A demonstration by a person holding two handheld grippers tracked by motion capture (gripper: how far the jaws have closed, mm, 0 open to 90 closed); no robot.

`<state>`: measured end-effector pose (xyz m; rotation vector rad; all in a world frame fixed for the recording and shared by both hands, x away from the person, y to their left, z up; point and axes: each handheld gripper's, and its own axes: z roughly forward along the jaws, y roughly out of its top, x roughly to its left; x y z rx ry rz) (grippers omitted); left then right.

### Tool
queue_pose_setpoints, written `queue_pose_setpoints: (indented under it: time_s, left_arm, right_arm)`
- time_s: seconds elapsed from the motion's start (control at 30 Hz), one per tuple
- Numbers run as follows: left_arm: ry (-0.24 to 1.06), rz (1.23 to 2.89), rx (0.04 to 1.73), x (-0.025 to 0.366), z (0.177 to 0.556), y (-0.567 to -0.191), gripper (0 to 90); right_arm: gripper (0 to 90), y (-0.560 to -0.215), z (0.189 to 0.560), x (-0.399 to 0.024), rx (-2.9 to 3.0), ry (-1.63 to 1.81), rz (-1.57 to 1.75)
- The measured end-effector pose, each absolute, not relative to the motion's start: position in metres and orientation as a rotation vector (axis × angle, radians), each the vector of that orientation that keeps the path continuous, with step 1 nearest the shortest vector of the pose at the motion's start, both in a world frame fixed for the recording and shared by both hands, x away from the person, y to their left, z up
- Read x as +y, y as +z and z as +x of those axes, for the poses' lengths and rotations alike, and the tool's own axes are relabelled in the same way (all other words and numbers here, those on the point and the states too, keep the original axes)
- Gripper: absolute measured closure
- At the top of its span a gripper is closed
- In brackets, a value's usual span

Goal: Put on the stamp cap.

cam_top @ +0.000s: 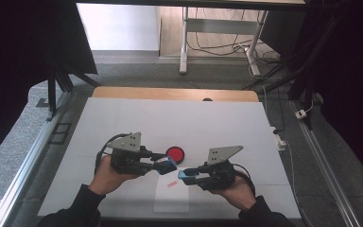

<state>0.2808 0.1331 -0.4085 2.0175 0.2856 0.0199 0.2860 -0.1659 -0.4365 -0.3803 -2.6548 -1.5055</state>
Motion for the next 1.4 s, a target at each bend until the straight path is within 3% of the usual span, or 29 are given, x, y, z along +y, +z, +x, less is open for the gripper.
queue_pose_setpoints:
  time_s: [0.73, 1.4]
  left_arm:
    - [0.012, 2.028, 0.197, 0.129, 0.278, -0.410, 69.9]
    - [-0.004, 2.025, 0.128, 0.130, 0.278, -0.412, 70.0]
  right_arm:
    - [68.1, -0.444, 0.295, -0.128, -2.647, -1.473, -0.211]
    - [68.1, -0.446, 0.296, -0.125, -2.615, -1.464, -0.182]
